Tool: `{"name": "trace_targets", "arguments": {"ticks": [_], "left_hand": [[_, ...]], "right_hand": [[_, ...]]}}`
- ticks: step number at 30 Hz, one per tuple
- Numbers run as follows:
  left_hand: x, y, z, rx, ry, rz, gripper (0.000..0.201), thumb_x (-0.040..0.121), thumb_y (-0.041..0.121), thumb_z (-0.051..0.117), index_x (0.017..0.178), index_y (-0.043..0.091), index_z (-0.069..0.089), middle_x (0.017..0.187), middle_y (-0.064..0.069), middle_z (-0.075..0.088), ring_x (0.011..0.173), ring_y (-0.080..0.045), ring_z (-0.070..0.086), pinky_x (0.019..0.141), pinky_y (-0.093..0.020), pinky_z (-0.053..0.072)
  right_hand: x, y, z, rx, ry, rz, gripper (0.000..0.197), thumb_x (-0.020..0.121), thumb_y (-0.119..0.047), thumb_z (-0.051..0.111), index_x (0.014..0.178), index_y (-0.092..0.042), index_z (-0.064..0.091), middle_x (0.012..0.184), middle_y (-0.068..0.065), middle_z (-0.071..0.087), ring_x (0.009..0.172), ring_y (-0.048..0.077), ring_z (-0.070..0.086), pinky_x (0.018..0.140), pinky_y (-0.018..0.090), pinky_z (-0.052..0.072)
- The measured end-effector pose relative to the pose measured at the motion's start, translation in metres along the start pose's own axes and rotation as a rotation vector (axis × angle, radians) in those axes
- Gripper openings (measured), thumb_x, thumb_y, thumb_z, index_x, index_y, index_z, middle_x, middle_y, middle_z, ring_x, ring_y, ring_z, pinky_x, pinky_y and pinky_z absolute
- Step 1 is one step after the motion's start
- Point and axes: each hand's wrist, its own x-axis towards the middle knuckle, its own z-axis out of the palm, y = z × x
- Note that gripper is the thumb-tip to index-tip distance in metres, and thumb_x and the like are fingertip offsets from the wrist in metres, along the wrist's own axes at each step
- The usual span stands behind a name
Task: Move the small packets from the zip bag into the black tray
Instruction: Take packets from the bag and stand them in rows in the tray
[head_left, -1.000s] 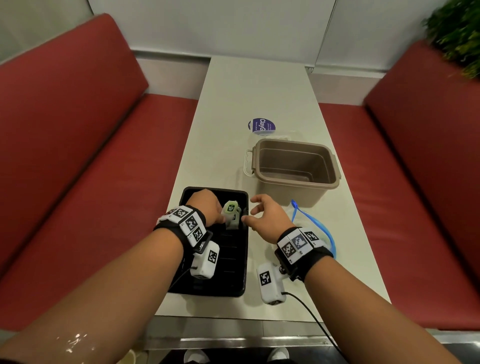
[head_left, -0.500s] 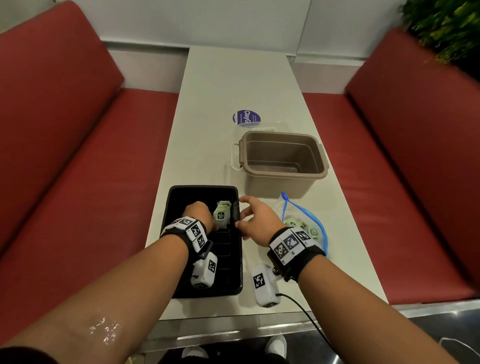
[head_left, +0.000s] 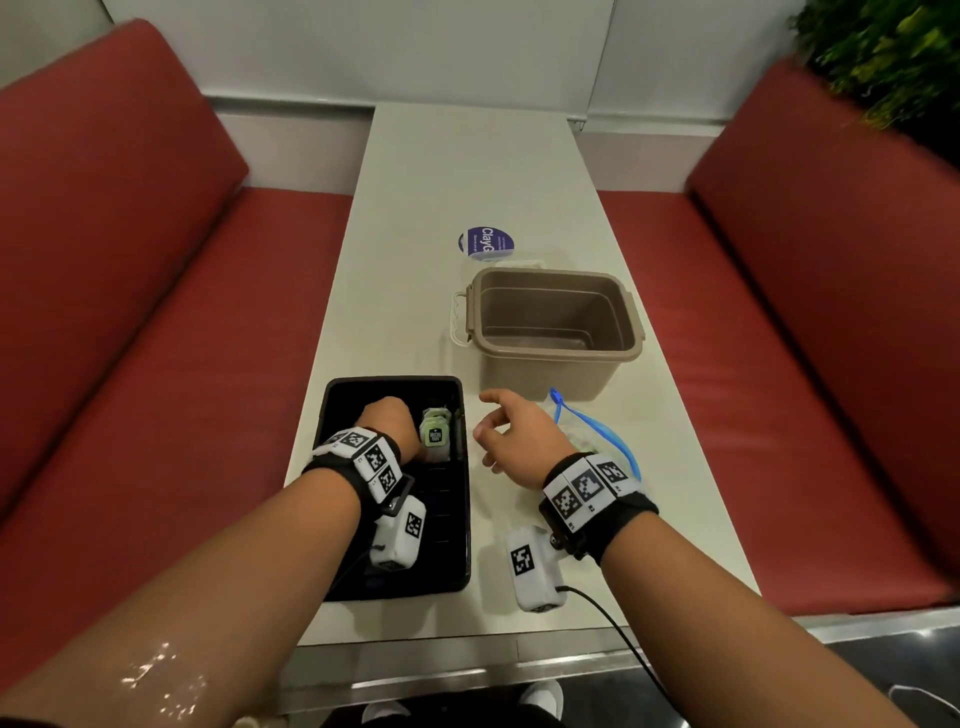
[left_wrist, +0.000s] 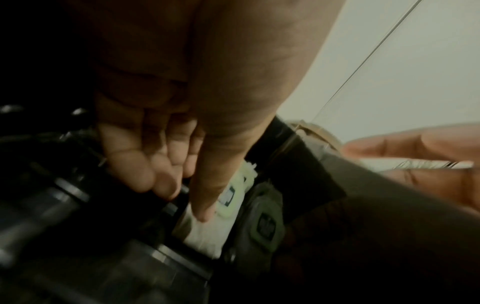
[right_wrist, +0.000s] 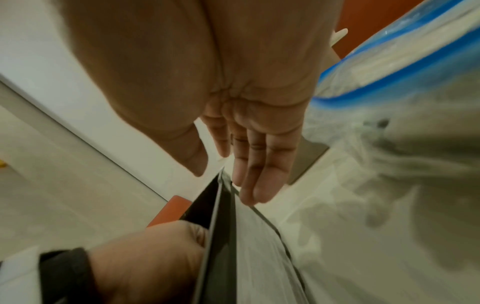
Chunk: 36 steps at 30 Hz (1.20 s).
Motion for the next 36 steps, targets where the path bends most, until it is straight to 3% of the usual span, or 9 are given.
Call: {"name": "trace_targets", "arguments": {"ticks": [2, 6, 8, 11, 16, 21, 27, 30, 36], "left_hand": [[-0.015, 0.003, -0.017, 0.032, 0.045, 0.028, 0.033, 0.070, 0.035, 0.085, 0.079, 0.008, 0.068, 0.091, -0.011, 0.072, 0.080, -0.025, 0.066, 0.067, -0.033, 0.054], [-0.049, 0.026, -0.049, -0.025, 0.218, 0.136, 0.029, 0.080, 0.030, 0.078, 0.104, 0.014, 0.074, 0.103, -0.005, 0.071, 0.100, -0.025, 0.065, 0.087, -0.033, 0.053], [-0.068, 0.047, -0.056, -0.158, 0.285, 0.244, 0.022, 0.083, 0.028, 0.075, 0.103, 0.018, 0.074, 0.094, 0.001, 0.070, 0.094, -0.019, 0.065, 0.083, -0.028, 0.050], [-0.090, 0.085, -0.051, -0.242, 0.288, 0.458, 0.016, 0.086, 0.026, 0.073, 0.101, 0.021, 0.073, 0.086, 0.010, 0.066, 0.078, -0.005, 0.059, 0.071, -0.016, 0.042], [-0.102, 0.137, -0.007, -0.046, 0.142, 0.638, 0.020, 0.084, 0.022, 0.073, 0.104, 0.020, 0.075, 0.096, 0.007, 0.073, 0.080, -0.004, 0.062, 0.069, -0.003, 0.038], [-0.097, 0.152, 0.037, 0.203, 0.040, 0.542, 0.037, 0.078, 0.026, 0.077, 0.115, 0.024, 0.072, 0.111, 0.003, 0.071, 0.105, -0.018, 0.064, 0.088, -0.027, 0.049], [-0.095, 0.152, 0.059, 0.278, 0.068, 0.492, 0.060, 0.072, 0.033, 0.084, 0.126, 0.023, 0.062, 0.119, -0.002, 0.059, 0.109, -0.022, 0.058, 0.088, -0.029, 0.045], [-0.097, 0.152, 0.061, 0.297, 0.107, 0.464, 0.053, 0.077, 0.026, 0.080, 0.127, 0.023, 0.062, 0.123, -0.004, 0.056, 0.111, -0.023, 0.057, 0.093, -0.032, 0.046], [-0.099, 0.152, 0.062, 0.256, 0.190, 0.447, 0.032, 0.090, 0.021, 0.063, 0.122, 0.023, 0.066, 0.122, -0.004, 0.061, 0.111, -0.024, 0.058, 0.093, -0.032, 0.046]], "right_hand": [[-0.002, 0.003, -0.020, -0.005, 0.009, -0.032, 0.034, 0.095, -0.014, 0.054, 0.128, -0.021, 0.054, 0.094, -0.008, 0.065, 0.071, 0.014, 0.071, 0.068, 0.030, 0.058], [-0.006, 0.014, -0.066, -0.004, 0.042, -0.070, 0.033, 0.090, 0.002, 0.047, 0.106, -0.022, 0.063, 0.093, -0.002, 0.071, 0.070, 0.015, 0.069, 0.062, 0.023, 0.055], [-0.009, 0.023, -0.086, -0.047, 0.058, -0.076, 0.034, 0.087, 0.005, 0.045, 0.102, -0.020, 0.063, 0.092, 0.000, 0.071, 0.070, 0.016, 0.067, 0.057, 0.017, 0.051], [-0.009, 0.044, -0.105, -0.173, 0.096, -0.078, 0.024, 0.085, -0.003, 0.052, 0.092, -0.025, 0.060, 0.089, -0.002, 0.071, 0.075, 0.016, 0.066, 0.066, 0.024, 0.054], [-0.016, 0.072, -0.114, -0.389, 0.031, -0.056, 0.012, 0.081, -0.010, 0.060, 0.081, -0.022, 0.059, 0.085, -0.001, 0.066, 0.080, 0.020, 0.062, 0.069, 0.025, 0.047], [-0.030, 0.091, -0.110, -0.576, -0.158, -0.057, 0.006, 0.079, -0.015, 0.067, 0.083, -0.017, 0.064, 0.096, 0.006, 0.070, 0.089, 0.024, 0.063, 0.076, 0.028, 0.049], [-0.038, 0.106, -0.102, -0.607, -0.146, -0.060, 0.013, 0.081, -0.022, 0.067, 0.079, -0.009, 0.064, 0.082, 0.009, 0.067, 0.082, 0.028, 0.064, 0.072, 0.032, 0.052], [-0.039, 0.106, -0.103, -0.611, -0.159, -0.064, 0.018, 0.083, -0.019, 0.062, 0.067, -0.012, 0.055, 0.069, 0.006, 0.056, 0.073, 0.027, 0.058, 0.065, 0.030, 0.047], [-0.041, 0.109, -0.108, -0.478, -0.078, -0.060, 0.020, 0.090, -0.022, 0.053, 0.081, -0.009, 0.065, 0.082, 0.008, 0.068, 0.081, 0.026, 0.063, 0.073, 0.032, 0.051]]}}
